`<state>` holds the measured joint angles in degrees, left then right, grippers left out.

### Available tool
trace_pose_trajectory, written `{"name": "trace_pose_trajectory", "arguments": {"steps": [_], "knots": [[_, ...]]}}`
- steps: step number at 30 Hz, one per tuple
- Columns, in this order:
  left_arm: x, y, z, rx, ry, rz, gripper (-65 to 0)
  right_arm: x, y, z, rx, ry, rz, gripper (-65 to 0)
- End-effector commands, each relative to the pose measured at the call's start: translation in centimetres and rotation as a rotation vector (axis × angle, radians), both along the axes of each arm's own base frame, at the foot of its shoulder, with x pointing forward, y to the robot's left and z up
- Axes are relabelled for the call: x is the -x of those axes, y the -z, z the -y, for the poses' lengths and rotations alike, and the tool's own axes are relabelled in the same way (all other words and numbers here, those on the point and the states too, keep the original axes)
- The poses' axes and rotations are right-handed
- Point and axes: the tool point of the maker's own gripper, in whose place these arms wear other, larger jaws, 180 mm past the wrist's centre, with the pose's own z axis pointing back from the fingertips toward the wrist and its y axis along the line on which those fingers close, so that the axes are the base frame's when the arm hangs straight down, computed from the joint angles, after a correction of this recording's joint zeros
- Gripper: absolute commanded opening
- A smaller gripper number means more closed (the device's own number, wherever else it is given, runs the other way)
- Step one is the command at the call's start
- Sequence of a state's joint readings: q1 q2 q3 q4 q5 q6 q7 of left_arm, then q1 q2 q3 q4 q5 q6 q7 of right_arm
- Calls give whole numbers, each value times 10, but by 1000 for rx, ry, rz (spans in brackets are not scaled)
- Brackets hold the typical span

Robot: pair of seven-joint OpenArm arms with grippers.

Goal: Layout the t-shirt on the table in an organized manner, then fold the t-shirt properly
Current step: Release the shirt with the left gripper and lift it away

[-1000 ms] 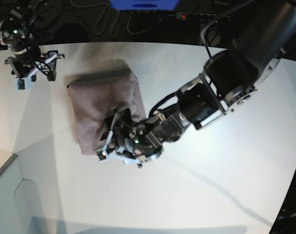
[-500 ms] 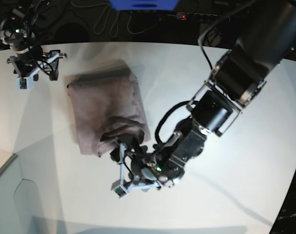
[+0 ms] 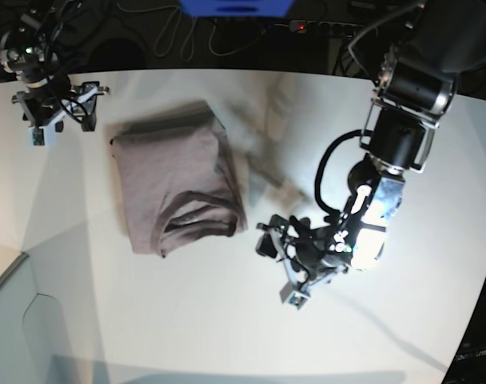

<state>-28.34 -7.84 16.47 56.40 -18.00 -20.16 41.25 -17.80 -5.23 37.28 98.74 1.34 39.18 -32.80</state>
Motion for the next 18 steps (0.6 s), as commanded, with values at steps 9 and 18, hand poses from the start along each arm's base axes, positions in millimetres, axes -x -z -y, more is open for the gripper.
{"name": "trace_pose_trajectory", "arguments": {"steps": [9,18], "knots": [[2,4,-36,50,-114,-1,-224,-11,-12,0,5,-20,55,-253],[8,12,-39,52,-126,-23,-265,-11,-11,0,4,-20,51,-253]]}}
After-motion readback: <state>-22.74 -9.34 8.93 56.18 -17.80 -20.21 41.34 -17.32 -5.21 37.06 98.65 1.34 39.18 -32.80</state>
